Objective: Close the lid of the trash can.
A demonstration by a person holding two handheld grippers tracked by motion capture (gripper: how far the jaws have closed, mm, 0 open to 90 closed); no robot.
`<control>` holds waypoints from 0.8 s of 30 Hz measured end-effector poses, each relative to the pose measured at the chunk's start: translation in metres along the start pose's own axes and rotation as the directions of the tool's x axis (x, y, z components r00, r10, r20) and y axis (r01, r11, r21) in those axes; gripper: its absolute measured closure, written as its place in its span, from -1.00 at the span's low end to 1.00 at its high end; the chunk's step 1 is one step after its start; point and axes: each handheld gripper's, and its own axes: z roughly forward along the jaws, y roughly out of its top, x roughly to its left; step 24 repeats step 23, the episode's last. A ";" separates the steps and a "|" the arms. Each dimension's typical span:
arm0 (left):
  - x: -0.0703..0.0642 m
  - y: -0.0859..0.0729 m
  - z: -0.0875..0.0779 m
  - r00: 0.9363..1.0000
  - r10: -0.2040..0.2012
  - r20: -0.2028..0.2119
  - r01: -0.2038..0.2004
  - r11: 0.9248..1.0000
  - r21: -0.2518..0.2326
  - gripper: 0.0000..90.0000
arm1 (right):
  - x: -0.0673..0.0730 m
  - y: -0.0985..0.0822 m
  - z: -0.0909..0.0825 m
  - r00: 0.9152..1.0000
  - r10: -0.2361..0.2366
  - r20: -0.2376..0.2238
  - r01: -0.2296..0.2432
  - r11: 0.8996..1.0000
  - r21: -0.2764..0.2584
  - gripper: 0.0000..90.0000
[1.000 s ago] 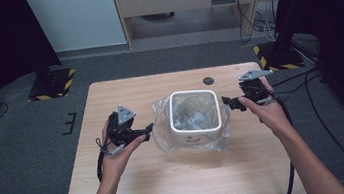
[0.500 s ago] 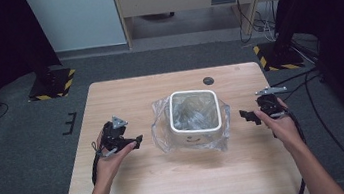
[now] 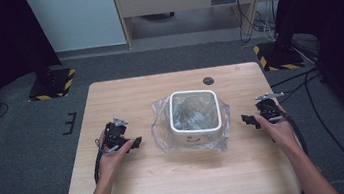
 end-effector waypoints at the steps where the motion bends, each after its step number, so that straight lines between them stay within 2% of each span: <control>1: 0.000 -0.001 0.002 1.000 0.000 0.001 0.000 1.000 0.003 -0.86 | 0.000 -0.001 0.001 1.000 0.003 0.001 -0.003 1.000 0.003 -0.80; 3: 0.000 -0.003 0.004 1.000 -0.004 0.002 0.004 1.000 -0.005 -0.87 | -0.001 -0.003 0.004 1.000 -0.007 0.012 0.007 1.000 0.010 -0.79; 7: 0.001 -0.008 0.006 1.000 -0.013 -0.005 0.013 1.000 -0.027 -0.88 | -0.001 -0.008 0.008 1.000 0.005 0.024 -0.005 1.000 0.018 -0.79; 10: 0.000 -0.010 0.006 1.000 -0.011 -0.010 0.010 0.999 -0.037 -0.89 | -0.001 -0.011 0.008 0.999 -0.008 0.047 0.008 1.000 0.003 -0.79; 12: 0.000 -0.012 0.006 1.000 -0.009 -0.009 0.008 0.999 -0.054 -0.90 | -0.001 -0.013 0.009 0.998 -0.029 0.057 0.029 1.000 -0.010 -0.80; 14: 0.000 -0.015 0.007 1.000 -0.010 -0.011 0.009 0.997 -0.079 -0.91 | 0.000 -0.014 0.009 0.999 -0.010 0.050 0.012 1.000 -0.026 -0.80; 15: -0.001 -0.017 0.008 1.000 -0.020 -0.014 0.019 0.994 -0.103 -0.92 | -0.001 -0.016 0.009 0.998 -0.024 0.055 0.026 0.999 -0.036 -0.81; 18: -0.001 -0.017 0.008 1.000 -0.018 -0.015 0.017 0.995 -0.103 -0.93 | -0.001 -0.018 0.010 0.998 -0.023 0.055 0.026 0.998 -0.052 -0.85; 21: 0.000 -0.017 0.007 1.000 -0.012 -0.014 0.011 0.995 -0.099 -0.93 | -0.001 -0.017 0.010 0.998 -0.002 0.068 0.004 0.999 -0.038 -0.97; 24: 0.000 -0.017 0.007 1.000 -0.014 -0.014 0.012 0.995 -0.100 -0.93 | -0.001 -0.017 0.011 0.997 0.017 0.076 -0.015 0.999 -0.034 -0.99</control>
